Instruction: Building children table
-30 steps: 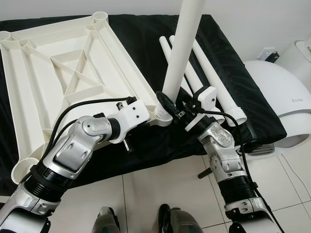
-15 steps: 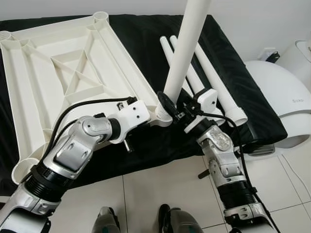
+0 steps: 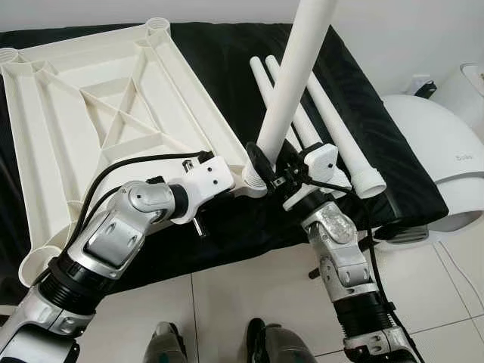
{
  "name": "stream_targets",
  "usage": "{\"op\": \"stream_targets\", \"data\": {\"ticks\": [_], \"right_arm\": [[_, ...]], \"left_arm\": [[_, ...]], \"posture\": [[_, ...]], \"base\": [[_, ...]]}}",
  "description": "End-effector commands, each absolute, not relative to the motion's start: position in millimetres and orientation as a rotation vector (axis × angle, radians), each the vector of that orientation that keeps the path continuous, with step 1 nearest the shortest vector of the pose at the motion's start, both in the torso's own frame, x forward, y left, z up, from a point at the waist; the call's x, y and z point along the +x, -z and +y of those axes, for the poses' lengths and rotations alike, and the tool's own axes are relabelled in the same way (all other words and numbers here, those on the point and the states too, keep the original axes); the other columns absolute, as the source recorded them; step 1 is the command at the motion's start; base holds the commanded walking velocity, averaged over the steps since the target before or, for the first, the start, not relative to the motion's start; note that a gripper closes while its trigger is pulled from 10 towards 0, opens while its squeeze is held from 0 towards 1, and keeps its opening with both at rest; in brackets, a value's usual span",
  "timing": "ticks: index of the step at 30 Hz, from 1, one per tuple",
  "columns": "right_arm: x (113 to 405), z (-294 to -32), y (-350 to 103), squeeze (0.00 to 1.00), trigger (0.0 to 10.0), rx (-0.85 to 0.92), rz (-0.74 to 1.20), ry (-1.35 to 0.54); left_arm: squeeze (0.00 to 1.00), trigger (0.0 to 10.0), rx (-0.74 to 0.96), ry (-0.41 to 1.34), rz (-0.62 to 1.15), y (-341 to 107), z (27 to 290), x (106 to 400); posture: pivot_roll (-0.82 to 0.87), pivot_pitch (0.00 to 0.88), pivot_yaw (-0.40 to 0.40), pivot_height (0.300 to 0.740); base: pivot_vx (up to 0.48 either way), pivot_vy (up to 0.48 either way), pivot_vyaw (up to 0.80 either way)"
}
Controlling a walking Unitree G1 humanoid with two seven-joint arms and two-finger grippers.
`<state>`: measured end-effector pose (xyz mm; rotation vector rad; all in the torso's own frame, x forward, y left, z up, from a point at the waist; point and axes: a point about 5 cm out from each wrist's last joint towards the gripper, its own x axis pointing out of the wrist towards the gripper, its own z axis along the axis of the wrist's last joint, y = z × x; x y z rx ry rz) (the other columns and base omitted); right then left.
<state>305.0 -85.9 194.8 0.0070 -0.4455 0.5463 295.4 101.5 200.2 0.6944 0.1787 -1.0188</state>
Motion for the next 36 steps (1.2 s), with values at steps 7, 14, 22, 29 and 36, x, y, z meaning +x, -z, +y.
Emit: {"op": "stream_targets", "data": {"ticks": [7, 14, 22, 29, 36], "right_arm": [[304.6, -94.2, -160.2, 0.00, 10.0, -0.037, -0.266, -0.423], [304.9, -91.8, -157.8, 0.00, 10.0, -0.026, -0.238, -0.364], [307.5, -92.5, -153.7, 0.00, 10.0, -0.049, -0.196, -0.253], [306.2, -94.1, -148.2, 0.00, 10.0, -0.033, -0.145, -0.137], [304.1, -94.9, -145.8, 0.00, 10.0, -0.038, -0.145, -0.103]], "left_arm": [[0.00, 10.0, 0.708, 1.057, 0.162, -202.0, 95.3, 290.7], [0.00, 10.0, 0.707, 1.056, 0.162, -202.1, 95.4, 290.3], [0.00, 10.0, 0.707, 1.059, 0.160, -202.8, 94.8, 290.2], [0.00, 10.0, 0.710, 1.062, 0.160, -202.5, 94.4, 289.6], [0.00, 10.0, 0.709, 1.064, 0.159, -202.4, 94.0, 289.0]], "posture": [[0.09, 0.233, -0.071, 0.740], [0.09, 0.234, -0.072, 0.740], [0.09, 0.233, -0.069, 0.740], [0.09, 0.233, -0.073, 0.740], [0.09, 0.232, -0.072, 0.740]], "base": [[0.000, 0.000, 0.00], [0.000, 0.000, 0.00], [0.000, 0.000, 0.00], [0.000, 0.000, 0.00], [0.000, 0.000, 0.00]]}}
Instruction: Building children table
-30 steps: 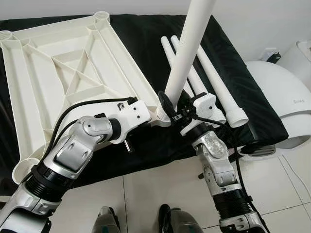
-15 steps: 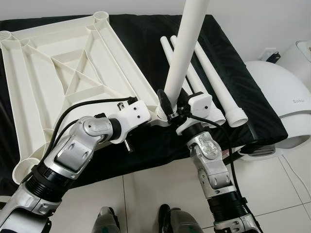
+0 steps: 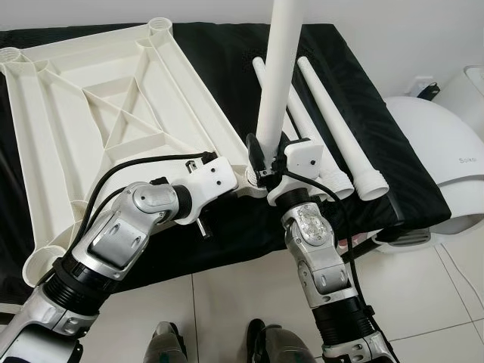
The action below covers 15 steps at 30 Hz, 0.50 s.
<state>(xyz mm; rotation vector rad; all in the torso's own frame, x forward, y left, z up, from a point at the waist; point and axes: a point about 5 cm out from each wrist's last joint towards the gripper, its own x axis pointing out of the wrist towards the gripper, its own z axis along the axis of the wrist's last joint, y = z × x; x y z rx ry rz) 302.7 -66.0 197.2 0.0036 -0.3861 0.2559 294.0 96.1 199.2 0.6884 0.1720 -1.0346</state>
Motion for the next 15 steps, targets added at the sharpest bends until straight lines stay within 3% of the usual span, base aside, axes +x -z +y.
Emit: {"op": "stream_targets", "data": {"ticks": [1, 15], "right_arm": [[304.1, -94.9, -145.6, 0.00, 10.0, -0.038, -0.144, -0.102], [296.9, -99.6, -149.0, 0.00, 10.0, -0.037, -0.243, -0.180]], "left_arm": [[0.00, 10.0, 0.709, 1.064, 0.159, -202.4, 94.0, 289.0], [0.00, 10.0, 0.711, 1.068, 0.152, -203.0, 92.5, 288.5]], "posture": [[0.09, 0.232, -0.072, 0.740], [0.09, 0.226, -0.071, 0.740]], "base": [[0.000, 0.000, 0.00], [0.000, 0.000, 0.00]]}}
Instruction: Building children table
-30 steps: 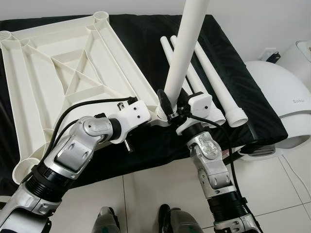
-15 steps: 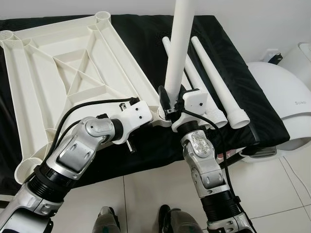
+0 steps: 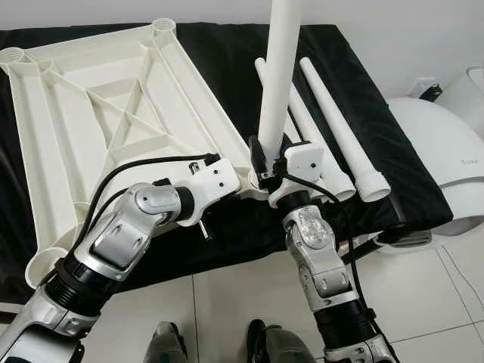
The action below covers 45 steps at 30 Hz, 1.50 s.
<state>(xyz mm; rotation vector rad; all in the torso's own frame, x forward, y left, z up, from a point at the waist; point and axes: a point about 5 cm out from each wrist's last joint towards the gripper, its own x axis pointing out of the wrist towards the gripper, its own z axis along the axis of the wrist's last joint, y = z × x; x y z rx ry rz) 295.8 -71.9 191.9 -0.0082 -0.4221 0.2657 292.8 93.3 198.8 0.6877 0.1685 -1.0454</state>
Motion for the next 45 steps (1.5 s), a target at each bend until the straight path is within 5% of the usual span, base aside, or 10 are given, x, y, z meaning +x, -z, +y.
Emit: {"op": "stream_targets", "data": {"ticks": [1, 14, 28, 36, 45], "right_arm": [[296.9, -99.6, -149.0, 0.00, 10.0, -0.037, -0.243, -0.180], [294.7, -116.7, -134.9, 0.00, 10.0, -0.065, -0.272, -0.264], [307.7, -138.3, -135.2, 0.00, 10.0, 0.106, -0.243, -0.502], [315.8, -145.0, -144.1, 0.00, 10.0, 0.012, -0.234, -0.749], [324.2, -154.9, -148.2, 0.00, 10.0, -0.036, -0.239, -0.791]], "left_arm": [[0.00, 10.0, 0.711, 1.068, 0.152, -203.0, 92.5, 288.5], [0.00, 10.0, 0.712, 1.064, 0.153, -203.9, 94.2, 289.0], [0.00, 10.0, 0.715, 1.066, 0.153, -205.8, 95.2, 289.1], [0.00, 10.0, 0.717, 1.068, 0.150, -206.9, 94.6, 289.4], [0.00, 10.0, 0.716, 1.068, 0.149, -207.3, 94.0, 289.1]], "posture": [[0.09, 0.226, -0.071, 0.740], [0.09, 0.235, -0.063, 0.740], [0.09, 0.241, -0.055, 0.740], [0.09, 0.242, -0.052, 0.740], [0.09, 0.241, -0.057, 0.740]], "base": [[0.000, 0.000, 0.00], [0.000, 0.000, 0.00], [0.000, 0.000, 0.00], [0.000, 0.000, 0.00], [0.000, 0.000, 0.00]]}}
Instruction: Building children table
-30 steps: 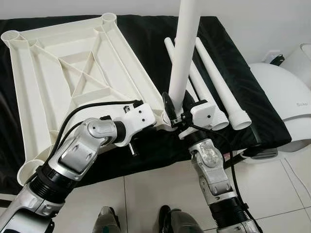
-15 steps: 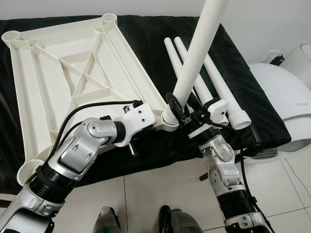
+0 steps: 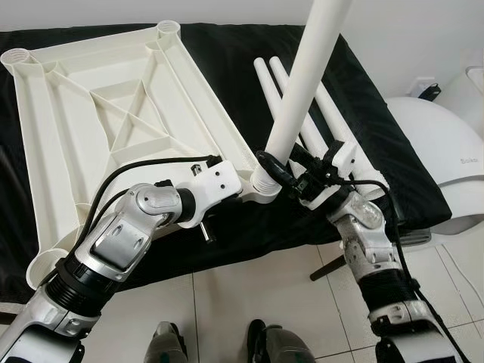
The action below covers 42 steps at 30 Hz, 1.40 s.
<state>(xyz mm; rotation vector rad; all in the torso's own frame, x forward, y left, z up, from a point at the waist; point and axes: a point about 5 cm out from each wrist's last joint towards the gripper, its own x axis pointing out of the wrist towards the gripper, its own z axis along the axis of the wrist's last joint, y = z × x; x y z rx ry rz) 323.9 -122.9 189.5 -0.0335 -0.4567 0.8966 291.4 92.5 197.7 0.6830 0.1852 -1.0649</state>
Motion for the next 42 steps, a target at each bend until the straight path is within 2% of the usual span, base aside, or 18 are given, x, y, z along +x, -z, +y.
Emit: {"op": "stream_targets", "data": {"ticks": [1, 18, 31, 42], "right_arm": [[324.6, -156.3, -148.0, 0.00, 10.0, -0.047, -0.239, -0.799], [313.4, -149.8, -138.6, 0.00, 10.0, -0.133, -0.262, -0.901], [321.7, -153.1, -134.0, 0.00, 10.0, -0.020, -0.198, -0.858], [340.6, -156.0, -141.5, 0.00, 10.0, 0.065, -0.130, -0.852]], "left_arm": [[0.00, 10.0, 0.716, 1.067, 0.149, -207.2, 94.1, 288.9], [0.00, 10.0, 0.716, 1.066, 0.150, -206.2, 94.2, 287.4], [0.00, 10.0, 0.720, 1.072, 0.147, -206.3, 92.7, 287.9], [0.00, 10.0, 0.721, 1.067, 0.147, -207.5, 93.7, 288.6]], "posture": [[0.09, 0.240, -0.057, 0.740], [0.09, 0.230, -0.055, 0.740], [0.09, 0.226, -0.055, 0.740], [0.09, 0.233, -0.055, 0.740]], "base": [[0.000, 0.000, 0.00], [0.000, 0.000, 0.00], [0.000, 0.000, 0.00], [0.000, 0.000, 0.00]]}}
